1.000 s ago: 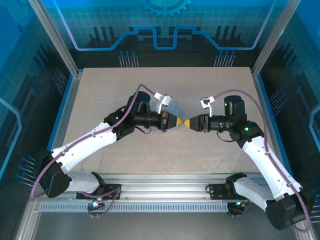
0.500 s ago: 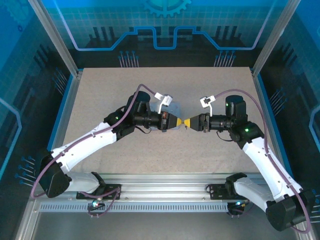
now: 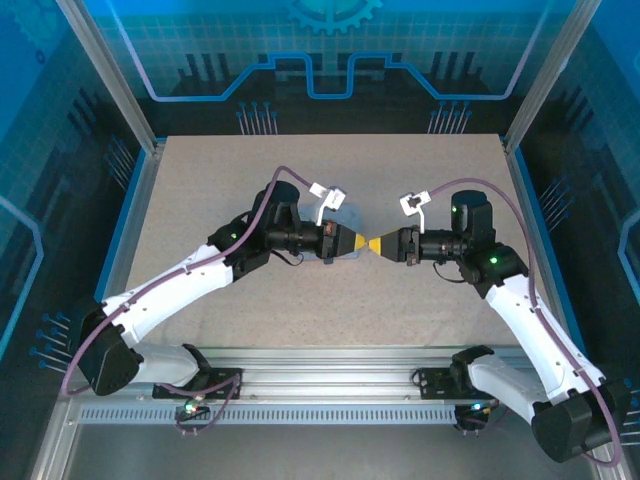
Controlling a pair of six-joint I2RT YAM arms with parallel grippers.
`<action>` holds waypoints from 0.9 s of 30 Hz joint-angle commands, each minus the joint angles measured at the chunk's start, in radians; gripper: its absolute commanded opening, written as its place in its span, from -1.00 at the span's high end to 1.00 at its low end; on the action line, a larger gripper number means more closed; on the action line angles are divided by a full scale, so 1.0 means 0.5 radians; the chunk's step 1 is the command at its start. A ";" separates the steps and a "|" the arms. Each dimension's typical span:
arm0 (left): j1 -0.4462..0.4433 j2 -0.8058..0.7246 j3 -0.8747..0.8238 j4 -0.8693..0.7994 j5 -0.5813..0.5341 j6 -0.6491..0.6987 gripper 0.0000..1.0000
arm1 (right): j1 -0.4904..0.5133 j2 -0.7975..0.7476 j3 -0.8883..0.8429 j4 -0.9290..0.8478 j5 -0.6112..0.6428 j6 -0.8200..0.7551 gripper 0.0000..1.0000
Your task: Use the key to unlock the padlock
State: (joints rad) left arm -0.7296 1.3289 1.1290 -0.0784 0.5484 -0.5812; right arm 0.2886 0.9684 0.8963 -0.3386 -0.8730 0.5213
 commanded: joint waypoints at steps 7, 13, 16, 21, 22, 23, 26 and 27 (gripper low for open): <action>0.003 -0.047 -0.019 -0.005 0.000 -0.009 1.00 | 0.012 -0.057 0.007 -0.084 0.007 -0.102 1.00; 0.049 -0.075 -0.048 -0.045 -0.151 -0.090 0.10 | 0.049 -0.114 0.071 -0.257 0.286 -0.239 1.00; 0.075 -0.107 -0.073 -0.074 -0.244 -0.150 -0.17 | 0.111 -0.135 0.117 -0.357 0.559 -0.336 1.00; 0.121 -0.144 -0.086 -0.107 -0.327 -0.316 -0.25 | 0.312 -0.175 0.184 -0.386 1.146 -0.497 1.00; 0.127 -0.150 -0.085 -0.116 -0.349 -0.371 -0.29 | 0.371 -0.182 0.195 -0.371 1.291 -0.538 1.00; 0.131 -0.154 -0.086 -0.119 -0.366 -0.425 -0.34 | 0.438 -0.192 0.201 -0.340 1.446 -0.584 1.00; 0.140 -0.157 -0.077 -0.122 -0.385 -0.557 -0.37 | 0.633 -0.209 0.186 -0.200 1.871 -0.764 1.00; 0.140 -0.158 -0.069 -0.128 -0.390 -0.596 -0.37 | 0.694 -0.212 0.167 -0.142 1.999 -0.838 1.00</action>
State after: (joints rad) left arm -0.6674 1.2778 1.0920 -0.1246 0.3824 -0.7883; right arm 0.5709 0.8768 0.9646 -0.4789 -0.1524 0.2302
